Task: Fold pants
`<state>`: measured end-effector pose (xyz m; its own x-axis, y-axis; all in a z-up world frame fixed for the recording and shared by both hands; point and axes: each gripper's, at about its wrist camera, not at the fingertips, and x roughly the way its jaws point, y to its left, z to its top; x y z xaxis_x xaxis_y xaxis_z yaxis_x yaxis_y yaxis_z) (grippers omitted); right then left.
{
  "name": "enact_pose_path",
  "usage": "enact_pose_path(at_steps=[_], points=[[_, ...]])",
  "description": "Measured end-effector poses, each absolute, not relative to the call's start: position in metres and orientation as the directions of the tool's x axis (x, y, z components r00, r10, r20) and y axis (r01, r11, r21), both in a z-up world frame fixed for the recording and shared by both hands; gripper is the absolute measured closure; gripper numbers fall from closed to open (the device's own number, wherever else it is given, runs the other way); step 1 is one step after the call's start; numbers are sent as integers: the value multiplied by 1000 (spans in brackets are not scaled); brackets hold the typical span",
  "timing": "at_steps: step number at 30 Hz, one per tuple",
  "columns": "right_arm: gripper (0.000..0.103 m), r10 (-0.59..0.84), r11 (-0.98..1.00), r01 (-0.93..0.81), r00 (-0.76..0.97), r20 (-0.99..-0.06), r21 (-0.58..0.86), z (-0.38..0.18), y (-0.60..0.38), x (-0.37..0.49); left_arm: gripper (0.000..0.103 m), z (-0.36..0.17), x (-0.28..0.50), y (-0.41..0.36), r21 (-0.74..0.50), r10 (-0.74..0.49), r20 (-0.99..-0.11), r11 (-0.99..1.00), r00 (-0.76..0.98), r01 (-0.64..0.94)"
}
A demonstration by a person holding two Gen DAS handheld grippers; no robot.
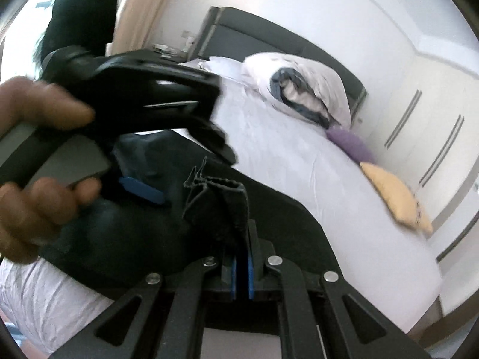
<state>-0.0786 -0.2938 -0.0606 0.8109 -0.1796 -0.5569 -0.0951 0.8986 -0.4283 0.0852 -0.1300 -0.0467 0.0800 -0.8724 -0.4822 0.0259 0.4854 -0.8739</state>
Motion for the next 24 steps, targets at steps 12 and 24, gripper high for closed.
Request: enact_pose_path(at_steps=[12,24], points=[[97,-129,821,-226,821,-556,-524,-68,-250,-87,95,-44,109,-92,-819,-826,-563,562,25,114],[97,-19,755,-378,804,-594,-536,-78,-194,-97,96,-32,99,-29,-746,-764,-642,642,64,179]])
